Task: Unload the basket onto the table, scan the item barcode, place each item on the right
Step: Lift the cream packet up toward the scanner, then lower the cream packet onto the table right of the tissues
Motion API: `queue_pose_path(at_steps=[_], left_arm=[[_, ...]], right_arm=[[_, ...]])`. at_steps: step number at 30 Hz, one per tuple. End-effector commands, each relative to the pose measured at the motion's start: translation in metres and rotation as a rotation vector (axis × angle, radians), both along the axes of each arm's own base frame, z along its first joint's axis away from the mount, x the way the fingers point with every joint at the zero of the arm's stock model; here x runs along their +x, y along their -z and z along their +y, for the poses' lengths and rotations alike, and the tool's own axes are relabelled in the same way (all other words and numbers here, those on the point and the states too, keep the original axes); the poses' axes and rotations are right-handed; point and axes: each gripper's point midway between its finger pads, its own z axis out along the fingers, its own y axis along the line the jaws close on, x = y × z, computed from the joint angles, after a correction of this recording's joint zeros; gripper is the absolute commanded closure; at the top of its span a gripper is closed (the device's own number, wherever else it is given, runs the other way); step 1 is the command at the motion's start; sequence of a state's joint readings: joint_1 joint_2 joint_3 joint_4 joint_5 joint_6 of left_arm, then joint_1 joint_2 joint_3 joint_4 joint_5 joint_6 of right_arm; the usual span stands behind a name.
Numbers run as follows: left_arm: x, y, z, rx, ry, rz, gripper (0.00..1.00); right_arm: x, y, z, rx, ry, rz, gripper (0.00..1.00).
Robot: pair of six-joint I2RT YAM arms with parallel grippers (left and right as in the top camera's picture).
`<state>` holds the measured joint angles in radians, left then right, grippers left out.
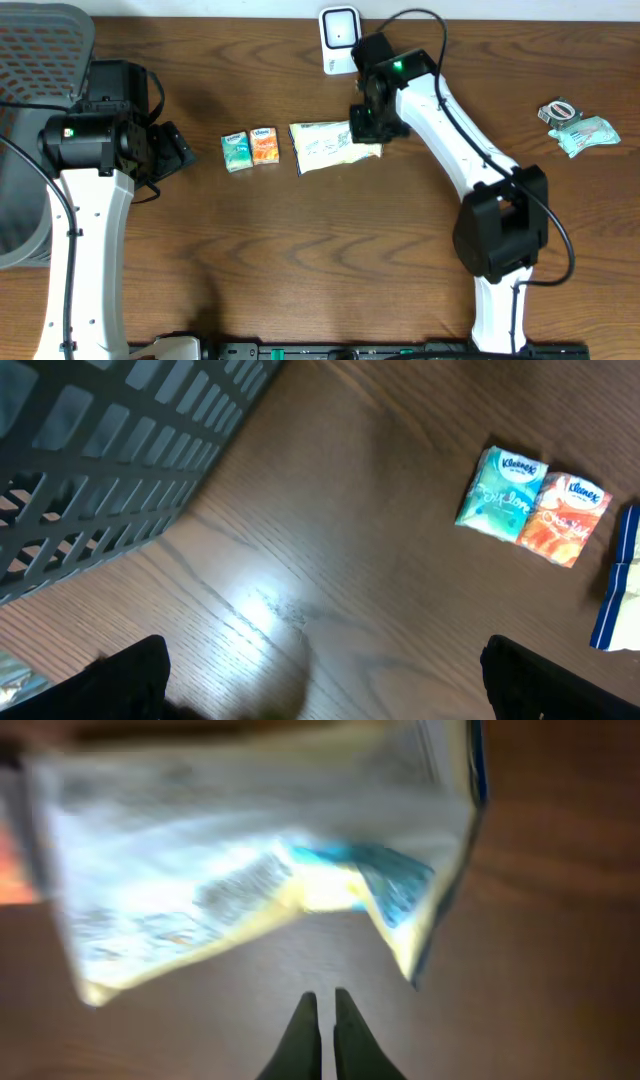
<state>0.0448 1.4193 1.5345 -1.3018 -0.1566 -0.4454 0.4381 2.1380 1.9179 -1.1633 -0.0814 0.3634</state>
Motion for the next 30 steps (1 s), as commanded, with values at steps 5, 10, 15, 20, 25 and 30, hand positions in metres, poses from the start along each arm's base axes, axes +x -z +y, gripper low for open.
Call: queue_pose_path(at_steps=[5,10,15,20,25,30], left_arm=[[0.000,0.001,0.003,0.006,-0.016,0.005,0.02],[0.000,0.001,0.003,0.006,-0.016,0.005,0.02],[0.000,0.001,0.003,0.006,-0.016,0.005,0.02],[0.000,0.001,0.003,0.006,-0.016,0.005,0.02],[0.000,0.001,0.003,0.006,-0.016,0.005,0.02],[0.000,0.001,0.003,0.006,-0.016,0.005,0.02]], right_arm=[[0.034,-0.030,0.042,0.153,-0.046,-0.196,0.99],[0.072,-0.054,0.059,0.224,-0.056,-0.382,0.99],[0.076,-0.042,0.058,0.199,-0.057,-0.380,0.99],[0.070,0.000,0.065,0.158,-0.089,-0.303,0.99],[0.041,0.052,0.054,0.074,-0.097,-0.122,0.99],[0.022,0.064,0.032,-0.026,-0.083,-0.037,0.99]])
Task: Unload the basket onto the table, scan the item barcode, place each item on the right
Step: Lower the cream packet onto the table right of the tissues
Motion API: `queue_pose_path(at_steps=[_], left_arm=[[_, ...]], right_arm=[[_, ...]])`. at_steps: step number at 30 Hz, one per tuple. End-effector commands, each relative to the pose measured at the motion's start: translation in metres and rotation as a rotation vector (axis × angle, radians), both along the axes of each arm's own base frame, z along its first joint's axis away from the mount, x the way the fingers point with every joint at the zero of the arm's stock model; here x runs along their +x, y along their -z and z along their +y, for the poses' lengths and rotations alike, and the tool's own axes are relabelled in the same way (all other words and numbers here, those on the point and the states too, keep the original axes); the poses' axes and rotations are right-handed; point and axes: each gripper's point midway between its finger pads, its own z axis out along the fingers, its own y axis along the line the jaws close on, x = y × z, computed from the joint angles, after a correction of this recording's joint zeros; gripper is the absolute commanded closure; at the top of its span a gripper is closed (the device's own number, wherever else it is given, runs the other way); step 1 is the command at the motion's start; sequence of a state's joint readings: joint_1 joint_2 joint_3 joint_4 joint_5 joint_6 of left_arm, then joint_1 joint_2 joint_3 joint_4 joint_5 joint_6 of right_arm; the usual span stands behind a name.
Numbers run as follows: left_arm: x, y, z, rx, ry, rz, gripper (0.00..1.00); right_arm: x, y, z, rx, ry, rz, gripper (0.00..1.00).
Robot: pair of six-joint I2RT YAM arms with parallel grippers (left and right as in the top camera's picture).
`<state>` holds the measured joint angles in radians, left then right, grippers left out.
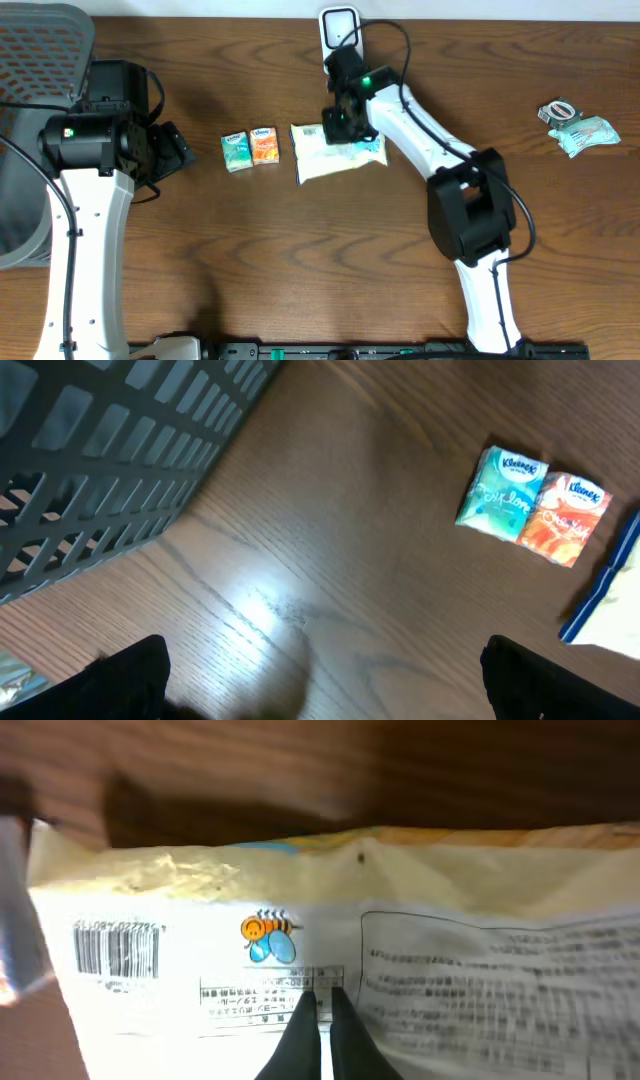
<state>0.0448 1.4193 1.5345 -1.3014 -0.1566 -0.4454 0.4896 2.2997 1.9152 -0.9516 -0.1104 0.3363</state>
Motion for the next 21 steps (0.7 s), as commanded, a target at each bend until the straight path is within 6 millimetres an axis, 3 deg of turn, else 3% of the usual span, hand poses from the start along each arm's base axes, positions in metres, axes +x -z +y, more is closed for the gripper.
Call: queue_pose_path(at_steps=[1,5,9,14,16,20,21], left_arm=[[-0.001,0.001,0.003,0.006,-0.016,0.005,0.02],[-0.001,0.001,0.003,0.006,-0.016,0.005,0.02],[-0.001,0.001,0.003,0.006,-0.016,0.005,0.03],[-0.001,0.001,0.003,0.006,-0.016,0.005,0.02],[-0.001,0.001,0.003,0.006,-0.016,0.005,0.02],[-0.001,0.001,0.003,0.006,-0.016,0.005,0.02],[-0.001,0.001,0.003,0.006,-0.016,0.005,0.02]], right_arm=[[-0.006,0.000,-0.017,-0.089,0.003,0.008,0.99],[-0.031,0.002,-0.031,-0.144,0.000,0.109,0.99],[-0.049,-0.014,-0.045,-0.173,0.006,0.165,0.99],[-0.059,-0.055,-0.055,-0.178,0.011,0.132,0.99],[-0.061,-0.086,-0.058,-0.161,0.015,0.072,0.99],[-0.064,-0.114,-0.058,-0.125,0.018,0.015,0.99],[-0.065,-0.119,-0.057,-0.113,0.016,0.009,0.94]])
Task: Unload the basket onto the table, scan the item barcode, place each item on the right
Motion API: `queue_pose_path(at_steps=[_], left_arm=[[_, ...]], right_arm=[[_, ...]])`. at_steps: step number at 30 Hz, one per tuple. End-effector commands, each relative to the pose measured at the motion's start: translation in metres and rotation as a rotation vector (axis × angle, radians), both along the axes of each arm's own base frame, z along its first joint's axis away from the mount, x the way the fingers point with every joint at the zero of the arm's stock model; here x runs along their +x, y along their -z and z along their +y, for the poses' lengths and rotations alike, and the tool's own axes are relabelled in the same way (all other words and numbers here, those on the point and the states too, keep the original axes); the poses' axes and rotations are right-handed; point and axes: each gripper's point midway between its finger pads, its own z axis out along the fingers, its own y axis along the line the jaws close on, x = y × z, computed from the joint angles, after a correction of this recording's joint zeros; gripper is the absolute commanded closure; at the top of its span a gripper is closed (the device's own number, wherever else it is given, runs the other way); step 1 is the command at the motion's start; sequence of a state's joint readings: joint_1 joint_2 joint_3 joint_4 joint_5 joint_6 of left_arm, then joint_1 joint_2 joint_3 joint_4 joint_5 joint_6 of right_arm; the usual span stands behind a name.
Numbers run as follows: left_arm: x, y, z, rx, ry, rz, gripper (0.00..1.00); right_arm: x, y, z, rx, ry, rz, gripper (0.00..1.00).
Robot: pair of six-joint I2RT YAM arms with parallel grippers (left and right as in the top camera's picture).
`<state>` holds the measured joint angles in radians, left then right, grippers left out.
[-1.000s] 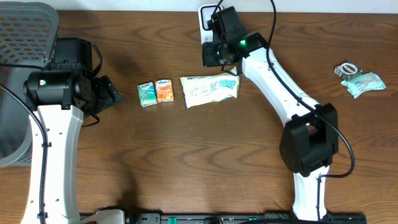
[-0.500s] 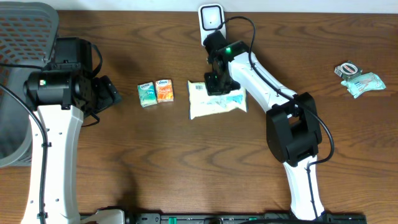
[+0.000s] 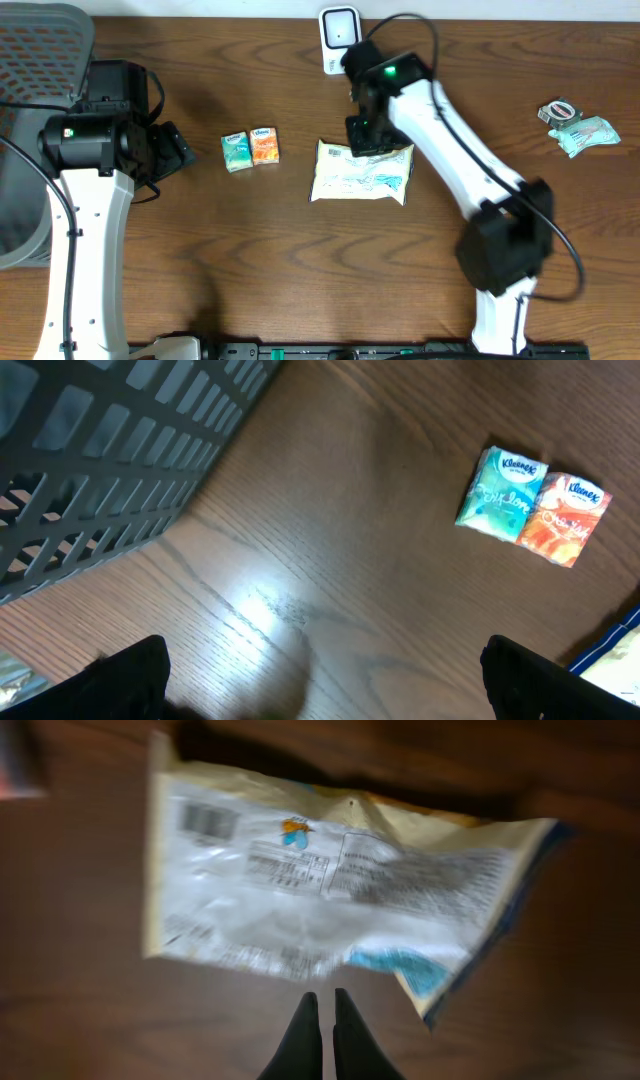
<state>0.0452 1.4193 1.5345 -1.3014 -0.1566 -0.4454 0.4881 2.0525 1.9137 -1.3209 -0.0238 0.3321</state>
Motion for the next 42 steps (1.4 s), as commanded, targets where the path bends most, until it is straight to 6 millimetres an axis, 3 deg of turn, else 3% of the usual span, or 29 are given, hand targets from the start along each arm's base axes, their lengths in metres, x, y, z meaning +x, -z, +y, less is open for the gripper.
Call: queue_pose_path(at_steps=[1,3,6,10,14,15,17,19,21,23,25,27,30,32,35,36,39,42], left_arm=[[0.000,0.001,0.003,0.006,-0.016,0.005,0.02],[0.000,0.001,0.003,0.006,-0.016,0.005,0.02],[0.000,0.001,0.003,0.006,-0.015,0.005,0.02],[0.000,0.001,0.003,0.006,-0.016,0.005,0.02],[0.000,0.001,0.003,0.006,-0.015,0.005,0.02],[0.000,0.001,0.003,0.006,-0.015,0.005,0.02],[0.000,0.001,0.003,0.006,-0.016,0.005,0.02],[0.000,0.001,0.003,0.006,-0.016,0.005,0.03],[0.000,0.001,0.003,0.006,-0.016,0.005,0.02],[0.000,0.001,0.003,0.006,-0.015,0.005,0.02],[0.000,0.001,0.003,0.006,-0.016,0.005,0.02],[0.000,0.001,0.003,0.006,-0.016,0.005,0.02],[0.000,0.001,0.003,0.006,-0.016,0.005,0.02],[0.000,0.001,0.003,0.006,-0.016,0.005,0.02],[0.000,0.001,0.003,0.006,-0.015,0.005,0.02],[0.000,0.001,0.003,0.006,-0.016,0.005,0.02],[0.000,0.001,0.003,0.006,-0.015,0.005,0.02],[0.000,0.001,0.003,0.006,-0.016,0.005,0.02]], right_arm=[[-0.003,-0.029,-0.003,0.033,-0.004,-0.057,0.87],[-0.006,-0.028,0.000,0.038,-0.012,-0.047,0.87],[-0.011,-0.019,0.009,0.028,-0.034,-0.029,0.98],[-0.011,0.000,0.020,0.039,-0.020,-0.036,0.99],[-0.015,0.031,0.025,0.039,0.014,-0.026,0.94],[-0.017,0.050,0.023,0.039,0.015,-0.024,0.93],[-0.018,0.069,0.021,0.038,0.032,-0.026,0.91],[-0.019,0.093,0.012,0.022,0.079,-0.040,0.99],[-0.024,0.111,-0.001,-0.012,0.117,-0.038,0.99],[-0.026,0.111,-0.021,-0.050,0.162,-0.010,0.99],[-0.026,0.092,-0.036,-0.069,0.195,0.021,0.97],[-0.027,0.063,-0.052,-0.094,0.217,0.061,0.88],[-0.026,0.048,-0.065,-0.125,0.183,0.070,0.68],[-0.021,0.049,-0.079,-0.192,0.208,0.038,0.64],[-0.009,0.058,-0.088,-0.190,0.253,-0.003,0.76],[-0.006,0.071,-0.095,-0.181,0.294,-0.014,0.82],[-0.012,0.100,-0.110,-0.178,0.345,-0.008,0.77],[-0.015,0.102,-0.122,-0.185,0.386,0.011,0.68]])
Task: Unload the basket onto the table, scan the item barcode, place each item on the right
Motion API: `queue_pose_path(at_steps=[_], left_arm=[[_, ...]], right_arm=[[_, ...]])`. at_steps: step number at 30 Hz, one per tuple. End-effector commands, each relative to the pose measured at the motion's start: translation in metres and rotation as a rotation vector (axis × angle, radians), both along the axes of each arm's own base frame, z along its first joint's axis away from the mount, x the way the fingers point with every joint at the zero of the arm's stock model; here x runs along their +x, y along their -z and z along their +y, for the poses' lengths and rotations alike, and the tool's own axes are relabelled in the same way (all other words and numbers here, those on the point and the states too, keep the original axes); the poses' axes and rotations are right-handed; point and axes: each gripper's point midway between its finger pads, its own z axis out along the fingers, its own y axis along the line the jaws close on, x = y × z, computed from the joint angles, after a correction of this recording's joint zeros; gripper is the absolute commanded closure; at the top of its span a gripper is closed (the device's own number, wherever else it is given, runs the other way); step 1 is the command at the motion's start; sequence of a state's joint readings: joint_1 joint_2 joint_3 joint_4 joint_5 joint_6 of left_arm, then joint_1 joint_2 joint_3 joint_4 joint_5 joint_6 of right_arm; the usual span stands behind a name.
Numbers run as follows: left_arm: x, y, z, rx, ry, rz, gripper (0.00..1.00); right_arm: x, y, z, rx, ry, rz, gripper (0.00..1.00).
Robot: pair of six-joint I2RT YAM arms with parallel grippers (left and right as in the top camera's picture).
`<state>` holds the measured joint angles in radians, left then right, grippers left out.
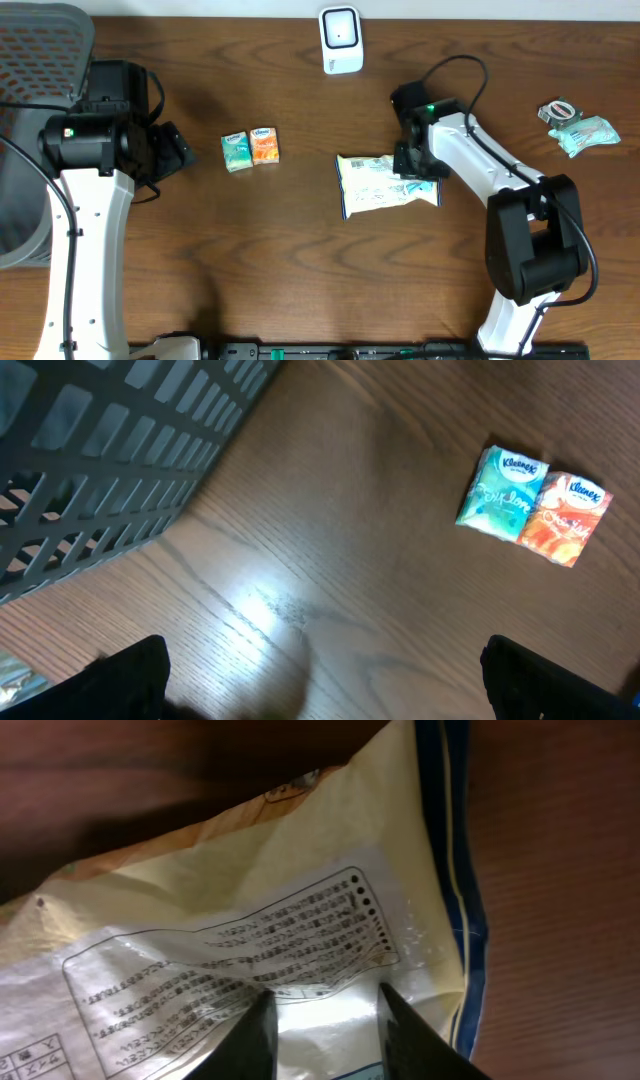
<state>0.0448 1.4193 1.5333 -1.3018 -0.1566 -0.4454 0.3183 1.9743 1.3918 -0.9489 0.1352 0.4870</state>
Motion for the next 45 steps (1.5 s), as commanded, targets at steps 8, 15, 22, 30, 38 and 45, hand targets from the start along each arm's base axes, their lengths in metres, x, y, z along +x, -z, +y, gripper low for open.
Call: queue_pose_path(at_steps=[8,15,22,30,38,45], left_arm=[[0.000,0.000,0.003,0.006,-0.016,0.004,0.02],[0.000,0.000,0.003,0.006,-0.016,0.004,0.02],[0.000,0.000,0.003,0.006,-0.016,0.004,0.02],[0.000,0.000,0.003,0.006,-0.016,0.004,0.02],[0.000,0.000,0.003,0.006,-0.016,0.004,0.02],[0.000,0.000,0.003,0.006,-0.016,0.004,0.02]], right_arm=[[-0.005,-0.081,0.013,0.167,-0.055,0.093,0.55],[-0.023,-0.057,0.091,0.217,-0.262,0.065,0.56],[-0.041,0.004,0.136,0.262,-0.322,-0.016,0.47],[-0.043,-0.050,0.172,0.300,-0.483,-0.021,0.54],[-0.031,-0.078,0.045,-0.023,-0.209,0.094,0.85],[-0.035,-0.018,0.003,-0.029,-0.102,0.129,0.80]])
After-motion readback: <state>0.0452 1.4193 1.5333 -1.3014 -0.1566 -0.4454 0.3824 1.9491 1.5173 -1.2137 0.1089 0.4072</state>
